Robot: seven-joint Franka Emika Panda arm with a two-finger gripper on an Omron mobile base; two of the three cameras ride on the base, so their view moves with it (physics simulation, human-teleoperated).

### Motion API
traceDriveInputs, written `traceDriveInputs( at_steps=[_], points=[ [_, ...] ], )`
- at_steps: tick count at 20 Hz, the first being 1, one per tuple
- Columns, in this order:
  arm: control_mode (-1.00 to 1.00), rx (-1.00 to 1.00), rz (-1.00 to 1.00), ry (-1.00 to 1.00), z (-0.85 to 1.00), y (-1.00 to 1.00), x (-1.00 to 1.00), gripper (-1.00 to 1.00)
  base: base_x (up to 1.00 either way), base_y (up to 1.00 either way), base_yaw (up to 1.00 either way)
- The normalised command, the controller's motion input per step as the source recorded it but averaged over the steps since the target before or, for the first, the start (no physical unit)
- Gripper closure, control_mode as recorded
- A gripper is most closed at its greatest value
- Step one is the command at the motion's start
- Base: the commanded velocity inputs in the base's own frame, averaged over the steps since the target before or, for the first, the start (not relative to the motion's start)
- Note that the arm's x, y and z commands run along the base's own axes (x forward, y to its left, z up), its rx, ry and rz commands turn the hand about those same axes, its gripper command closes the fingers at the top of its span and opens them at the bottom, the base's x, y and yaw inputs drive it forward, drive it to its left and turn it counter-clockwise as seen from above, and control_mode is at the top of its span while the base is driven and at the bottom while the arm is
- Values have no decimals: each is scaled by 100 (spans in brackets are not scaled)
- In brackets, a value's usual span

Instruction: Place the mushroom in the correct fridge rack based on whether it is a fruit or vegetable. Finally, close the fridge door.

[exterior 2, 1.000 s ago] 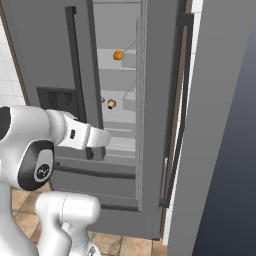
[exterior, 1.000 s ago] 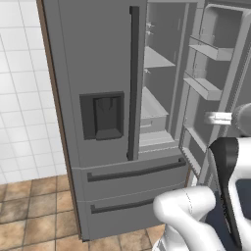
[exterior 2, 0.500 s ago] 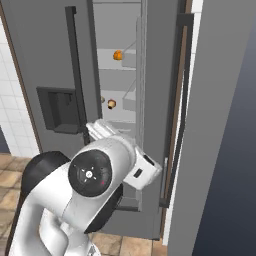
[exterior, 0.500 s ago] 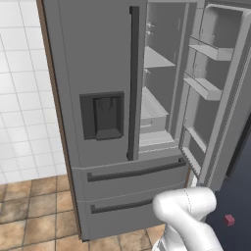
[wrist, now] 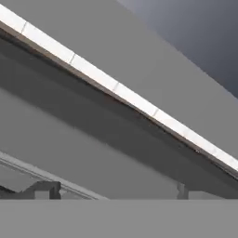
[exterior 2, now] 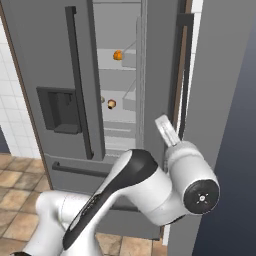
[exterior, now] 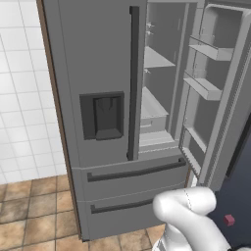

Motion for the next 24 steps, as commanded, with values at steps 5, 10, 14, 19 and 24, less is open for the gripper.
traceDriveInputs(
  at_steps=[5,10,14,19,24],
  points=[
    [-100,40,10,-7,-18,-64,91,-100,0,0,0],
    [-100,37,15,-3,-18,-56,98,-100,0,0,0],
    [-100,33,18,0,-17,-44,91,-100,0,0,0],
    [-100,22,22,0,-13,-9,64,-100,0,0,0],
    [-100,1,20,0,0,76,13,-100,0,0,0]
  ],
)
